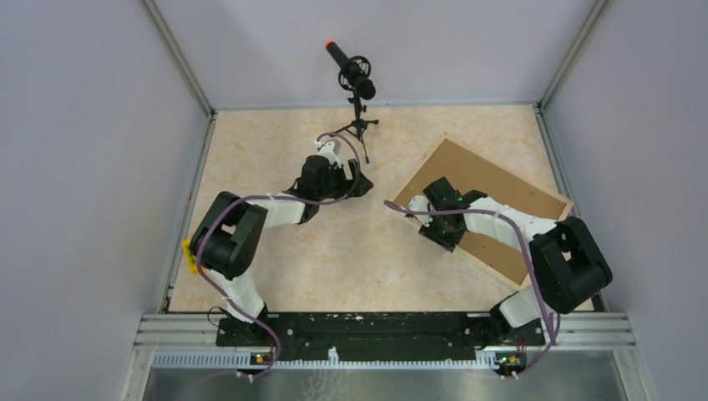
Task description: Put the photo into the frame
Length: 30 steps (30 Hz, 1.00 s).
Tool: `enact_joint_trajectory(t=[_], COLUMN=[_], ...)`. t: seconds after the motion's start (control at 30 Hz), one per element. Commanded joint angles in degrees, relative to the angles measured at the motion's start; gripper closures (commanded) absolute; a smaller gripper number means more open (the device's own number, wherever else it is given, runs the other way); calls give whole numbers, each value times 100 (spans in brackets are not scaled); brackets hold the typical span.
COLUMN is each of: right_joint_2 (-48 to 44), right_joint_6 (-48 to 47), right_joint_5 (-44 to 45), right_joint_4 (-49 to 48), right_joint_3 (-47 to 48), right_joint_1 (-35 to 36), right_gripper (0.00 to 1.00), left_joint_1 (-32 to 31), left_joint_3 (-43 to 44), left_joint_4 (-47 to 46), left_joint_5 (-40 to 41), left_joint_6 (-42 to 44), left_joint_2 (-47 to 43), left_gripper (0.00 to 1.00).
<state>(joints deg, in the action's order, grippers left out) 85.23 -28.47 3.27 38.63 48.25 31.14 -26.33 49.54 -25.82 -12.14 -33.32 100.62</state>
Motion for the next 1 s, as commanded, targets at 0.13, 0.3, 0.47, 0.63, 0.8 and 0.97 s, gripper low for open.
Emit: enact_joint_trajectory(t=[0.13,0.3,0.47,0.63,0.8,0.97], right_joint_2=[-705,-1520,-1248,-469,675,2729], right_joint_6=[767,1820,4139,5855,7669,9197], right_joint_5=[994,1357,1983,2122,2043,2635], right_joint_4=[-737,-1439,-1932,-2993,-3139,12], right_joint_3=[184,411,1082,1232,1789,4610], right_joint_1=[112,85,12,-60,-390,-522], right_gripper=[42,23,3,7,17,15], left_joint_1=[-33,-64,-69,-87,-92,-98], left_joint_3=[824,1165,1276,1344,1462,1546], left_joint_4=[-177,-267,-311,-302,-25,43], left_joint_5=[-1328,-1993,-2109,-2027,-1717,-1614], left_joint_6=[33,-42,-126,2,297,425], left_joint_2=[752,1246,1415,1449,1418,1425], left_gripper=[8,9,11,11,11,11])
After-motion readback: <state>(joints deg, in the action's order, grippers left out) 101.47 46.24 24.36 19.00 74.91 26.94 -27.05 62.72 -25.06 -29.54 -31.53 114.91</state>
